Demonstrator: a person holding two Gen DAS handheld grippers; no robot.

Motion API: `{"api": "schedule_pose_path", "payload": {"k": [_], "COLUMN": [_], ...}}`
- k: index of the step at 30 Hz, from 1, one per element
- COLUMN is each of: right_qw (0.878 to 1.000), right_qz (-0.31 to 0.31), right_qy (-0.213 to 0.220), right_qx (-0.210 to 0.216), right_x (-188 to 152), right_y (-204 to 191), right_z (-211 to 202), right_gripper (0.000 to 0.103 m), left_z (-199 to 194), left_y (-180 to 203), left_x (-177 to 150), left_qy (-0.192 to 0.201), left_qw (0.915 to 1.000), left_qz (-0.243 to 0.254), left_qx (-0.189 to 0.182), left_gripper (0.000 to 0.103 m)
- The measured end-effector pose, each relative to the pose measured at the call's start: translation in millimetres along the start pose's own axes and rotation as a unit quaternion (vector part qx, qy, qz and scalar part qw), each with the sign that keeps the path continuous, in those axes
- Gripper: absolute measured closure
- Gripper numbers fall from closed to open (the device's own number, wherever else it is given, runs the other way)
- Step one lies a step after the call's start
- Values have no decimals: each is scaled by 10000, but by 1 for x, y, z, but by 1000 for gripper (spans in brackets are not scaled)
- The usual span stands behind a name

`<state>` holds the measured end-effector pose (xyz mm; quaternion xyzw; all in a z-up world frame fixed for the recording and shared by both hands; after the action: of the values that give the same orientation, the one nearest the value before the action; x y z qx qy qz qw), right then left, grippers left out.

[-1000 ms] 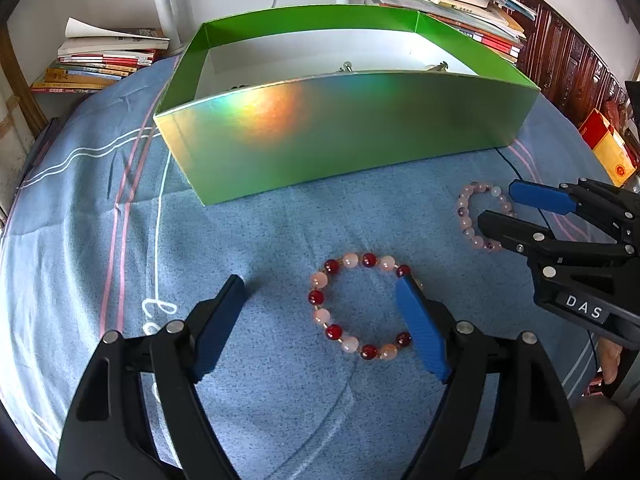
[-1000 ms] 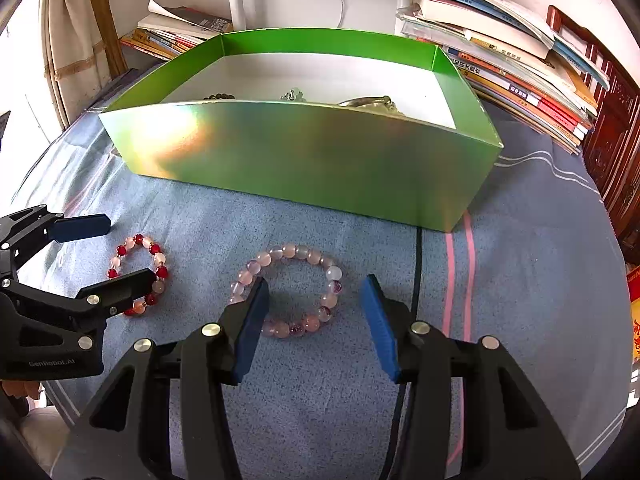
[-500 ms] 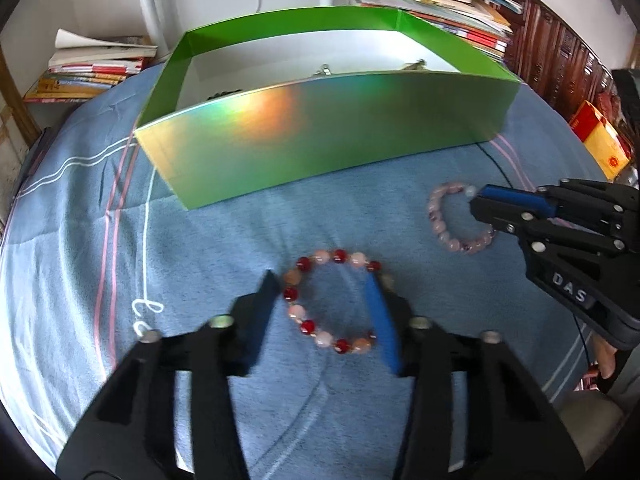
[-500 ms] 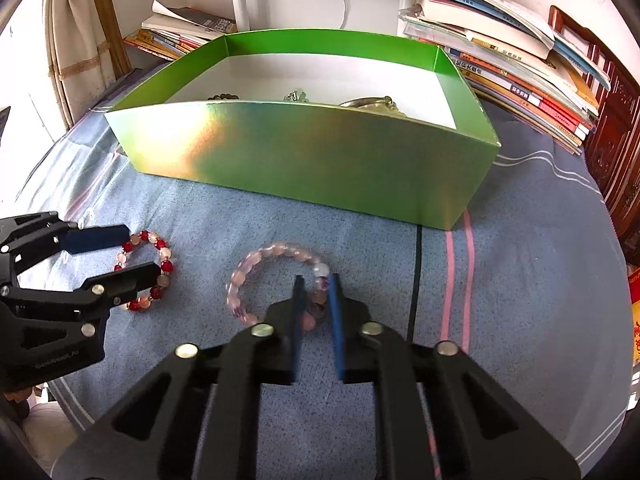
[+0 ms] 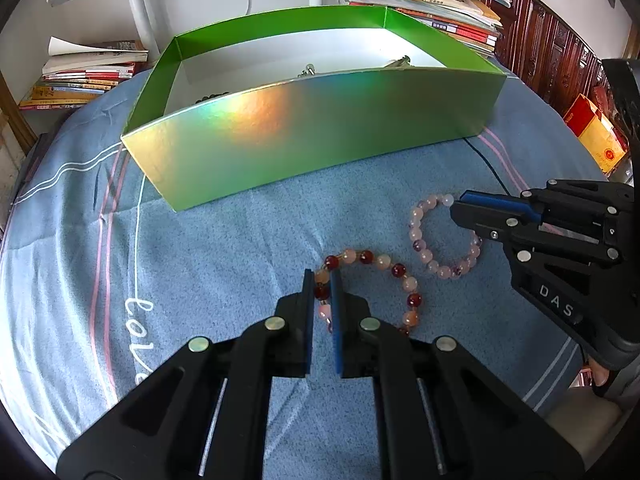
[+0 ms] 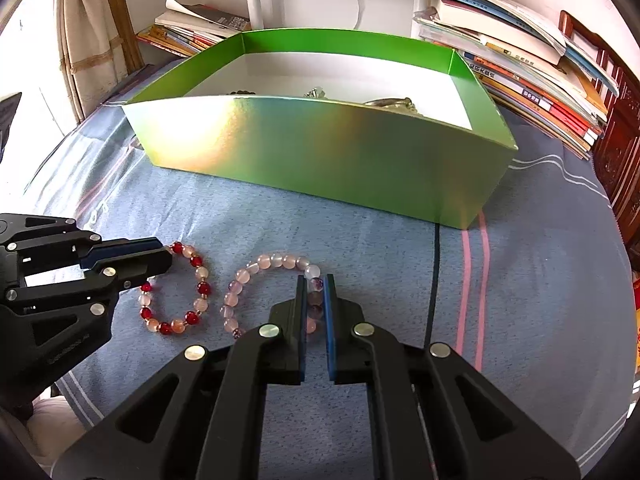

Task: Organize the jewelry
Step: 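Close the left tool on the red-white bracelet while the right tool closes on the pink bracelet, then lift both bead bracelets into the green box and open both tools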

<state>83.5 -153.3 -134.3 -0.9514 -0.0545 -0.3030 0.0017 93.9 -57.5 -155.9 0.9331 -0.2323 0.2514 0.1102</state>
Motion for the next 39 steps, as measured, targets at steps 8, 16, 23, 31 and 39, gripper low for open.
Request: {"api": "schedule_pose_path", "payload": {"k": [8,16,23,31,39], "right_qw": [9997,9988,9997,9997,9997], "right_qz": [-36,-56,130,170,213], "right_qy": [251,476,156,-120,-71], "right_qx": [12,23,-135,-140,-33], "right_x": [8,17,5,-7,-4], "right_y": [-4,-5,7,11,12], "right_z": [-18,-34,-16,-1,1], "right_gripper": [95,95,95,94,78], "left_z": [-7,-26,-16,-5,-4], "left_y": [-8,-12,-22,-29,-32], "left_x": [2,7,3,0,2], "left_qy": [72,331,183,62,88], "left_qw": [9998,9991,9992,9989,9989], "left_qz": [-113,-76,-221,-336,-398], "left_qx": [123,256,293,315,245], "left_gripper": [95,95,95,95,95]}}
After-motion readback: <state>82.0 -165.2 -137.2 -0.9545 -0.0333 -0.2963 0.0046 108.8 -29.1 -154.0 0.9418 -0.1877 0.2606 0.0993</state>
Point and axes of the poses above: each gripper's, at about its wrist camera, not at the fingertips, and z roughly the way its jaws point, y to its right, x to its top, the point moved 7 cm from there along z, roughly the way its jaws point, and after that the axes turned 7 degrees about -x, right-handed, at the moved point
